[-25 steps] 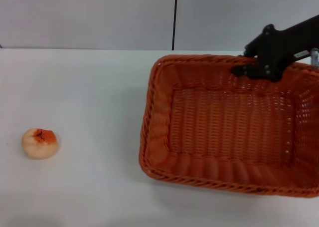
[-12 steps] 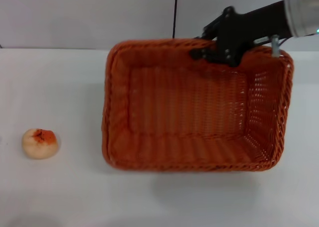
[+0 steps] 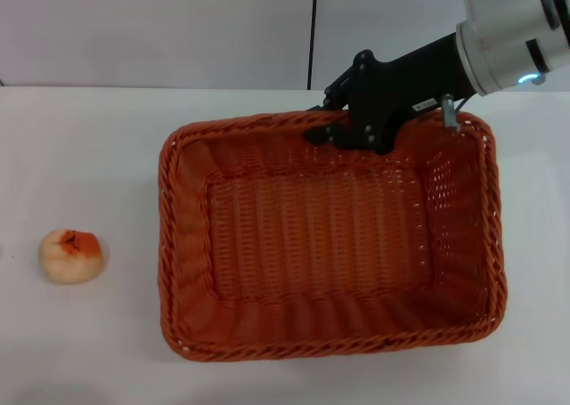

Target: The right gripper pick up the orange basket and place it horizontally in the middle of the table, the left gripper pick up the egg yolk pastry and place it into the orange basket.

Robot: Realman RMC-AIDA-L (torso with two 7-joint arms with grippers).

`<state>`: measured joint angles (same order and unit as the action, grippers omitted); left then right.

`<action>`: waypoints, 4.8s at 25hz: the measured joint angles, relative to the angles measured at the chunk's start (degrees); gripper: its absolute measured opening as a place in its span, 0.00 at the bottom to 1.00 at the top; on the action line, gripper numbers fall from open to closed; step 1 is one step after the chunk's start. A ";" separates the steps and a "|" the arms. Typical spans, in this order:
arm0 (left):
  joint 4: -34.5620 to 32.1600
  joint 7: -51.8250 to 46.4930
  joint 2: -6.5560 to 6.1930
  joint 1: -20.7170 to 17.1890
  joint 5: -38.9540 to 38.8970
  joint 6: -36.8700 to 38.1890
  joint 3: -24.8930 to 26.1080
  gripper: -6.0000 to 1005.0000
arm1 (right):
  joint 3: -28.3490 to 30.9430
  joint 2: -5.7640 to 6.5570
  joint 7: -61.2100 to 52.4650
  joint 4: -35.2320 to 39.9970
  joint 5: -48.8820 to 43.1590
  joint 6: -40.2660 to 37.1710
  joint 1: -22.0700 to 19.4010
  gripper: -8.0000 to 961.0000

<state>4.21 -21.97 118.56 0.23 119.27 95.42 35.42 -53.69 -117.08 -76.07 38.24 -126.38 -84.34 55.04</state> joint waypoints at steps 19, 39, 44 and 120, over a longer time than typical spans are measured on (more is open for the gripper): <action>-0.25 0.08 -0.09 0.44 0.00 -0.07 0.00 0.72 | -3.60 -1.52 -1.53 0.31 -0.20 4.59 -1.80 0.28; -21.22 -17.75 -0.77 4.66 0.02 1.59 -22.12 0.71 | -3.60 -1.93 -2.82 19.14 42.35 1.32 -32.72 0.51; -23.69 -18.85 -0.52 7.43 0.02 -3.69 -30.13 0.71 | -3.23 -1.99 6.17 10.44 58.36 -2.43 -40.96 0.51; -18.30 -19.79 -0.45 18.45 -0.75 3.41 -32.99 0.80 | 17.62 -1.67 20.79 -9.94 62.77 -12.40 -45.33 0.63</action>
<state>-14.10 -41.76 118.11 18.68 118.52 98.84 2.43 -36.07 -118.75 -55.28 28.30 -63.62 -96.74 9.71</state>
